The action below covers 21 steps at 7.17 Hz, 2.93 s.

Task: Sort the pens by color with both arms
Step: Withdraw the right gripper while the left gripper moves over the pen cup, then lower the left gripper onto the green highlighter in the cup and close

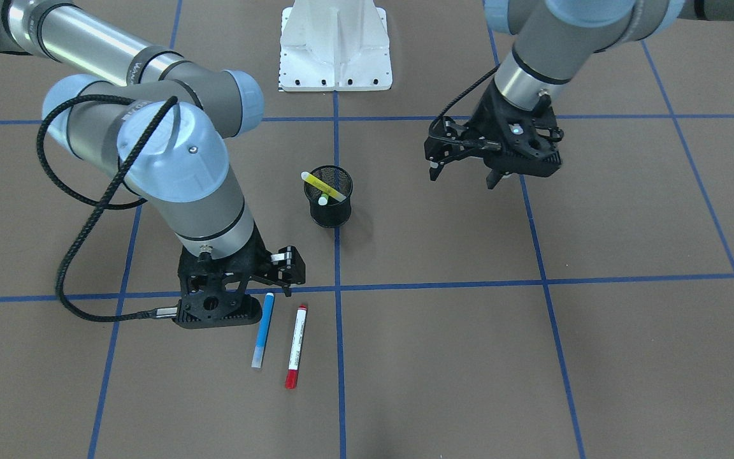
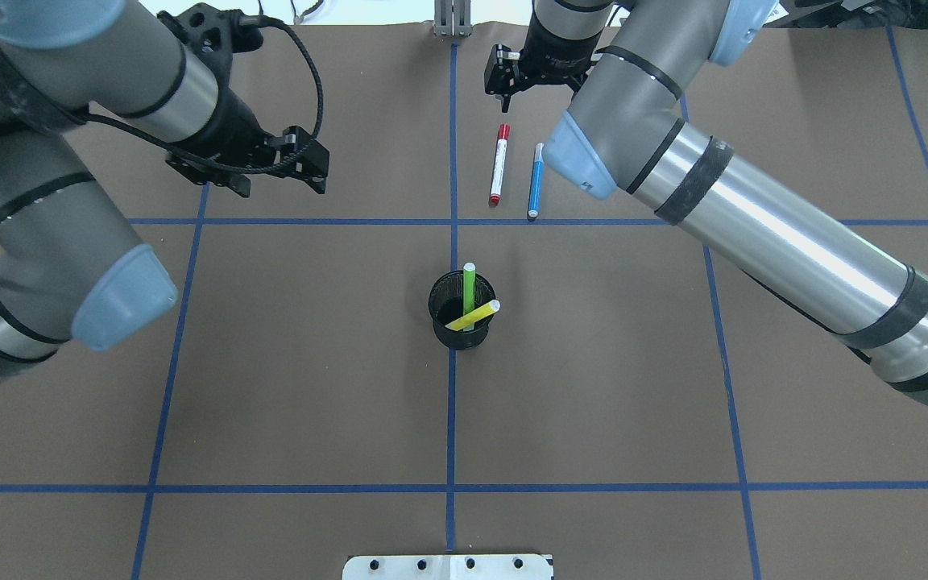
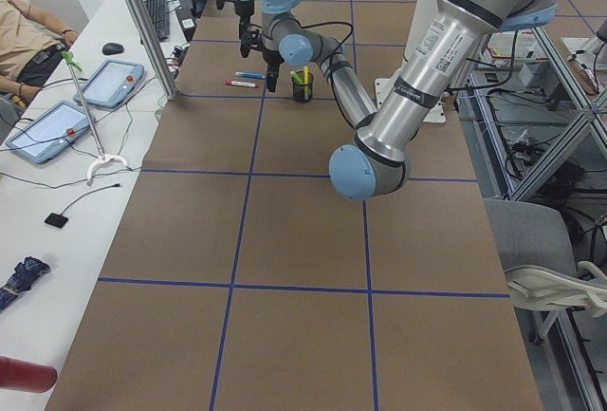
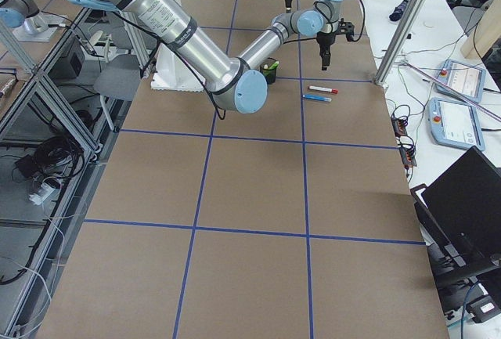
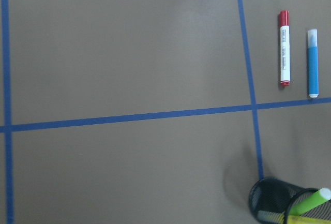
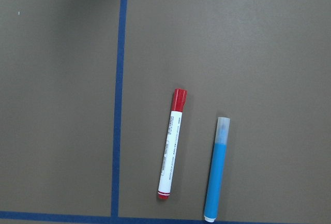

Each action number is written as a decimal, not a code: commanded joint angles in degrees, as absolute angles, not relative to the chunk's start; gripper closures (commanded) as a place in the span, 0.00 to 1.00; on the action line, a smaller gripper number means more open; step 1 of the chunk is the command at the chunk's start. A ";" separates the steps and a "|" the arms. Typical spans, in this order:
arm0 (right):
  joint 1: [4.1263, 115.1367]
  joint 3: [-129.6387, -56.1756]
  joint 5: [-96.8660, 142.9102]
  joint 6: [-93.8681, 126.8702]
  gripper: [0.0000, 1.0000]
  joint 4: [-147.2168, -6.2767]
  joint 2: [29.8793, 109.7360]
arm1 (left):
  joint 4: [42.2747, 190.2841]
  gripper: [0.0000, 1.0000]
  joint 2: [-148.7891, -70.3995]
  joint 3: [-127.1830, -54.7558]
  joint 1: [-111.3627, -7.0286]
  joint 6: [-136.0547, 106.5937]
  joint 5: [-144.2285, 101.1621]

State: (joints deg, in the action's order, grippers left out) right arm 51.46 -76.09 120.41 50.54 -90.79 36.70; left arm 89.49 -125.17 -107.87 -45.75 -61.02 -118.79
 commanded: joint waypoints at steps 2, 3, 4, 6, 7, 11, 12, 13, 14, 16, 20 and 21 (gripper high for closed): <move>57.55 -79.97 124.44 40.29 0.01 -91.49 44.27 | 88.60 0.00 -131.28 -104.09 -38.07 -69.08 -109.87; 59.83 -80.15 126.80 37.47 0.01 -91.93 45.60 | 85.29 0.00 -135.05 -100.15 -37.36 -69.08 -109.95; 61.16 -80.24 127.70 35.09 0.01 -92.19 46.75 | 81.51 0.00 -139.44 -96.11 -37.27 -68.65 -110.30; 63.53 -81.29 128.06 31.04 0.01 -92.28 49.29 | 77.53 0.01 -150.32 -82.43 -37.27 -67.94 -116.14; 64.41 -81.39 128.14 29.89 0.01 -92.29 50.00 | 77.52 0.01 -153.60 -77.13 -37.27 -66.72 -117.24; 66.71 -81.47 130.25 26.37 0.01 -92.29 51.68 | 74.64 0.01 -158.44 -66.75 -37.26 -56.81 -119.08; 66.71 -81.47 130.25 26.37 0.01 -92.29 51.77 | 74.36 0.01 -158.73 -64.88 -37.27 -54.60 -119.09; 66.71 -81.47 130.25 26.37 0.01 -92.29 51.94 | 74.27 0.01 -160.56 -60.95 -37.27 -52.14 -119.18; 66.80 -81.91 130.25 26.37 0.01 -92.29 52.29 | 73.48 0.01 -161.97 -58.82 -37.35 -49.86 -120.66; 67.15 -82.87 130.25 26.37 0.01 -92.29 53.26 | 71.55 0.01 -162.42 -58.62 -37.62 -46.67 -126.28; 67.24 -83.14 130.25 26.37 0.01 -92.29 53.53 | 71.54 0.14 -162.42 -58.01 -37.71 -46.58 -128.06; 67.24 -83.14 130.25 26.37 0.01 -92.29 53.44 | 71.54 0.16 -162.42 -58.01 -37.71 -46.58 -128.06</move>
State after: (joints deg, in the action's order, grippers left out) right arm 67.23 -83.12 130.25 26.37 -92.28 53.49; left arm 71.55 -162.42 -58.19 -37.70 -46.62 -127.98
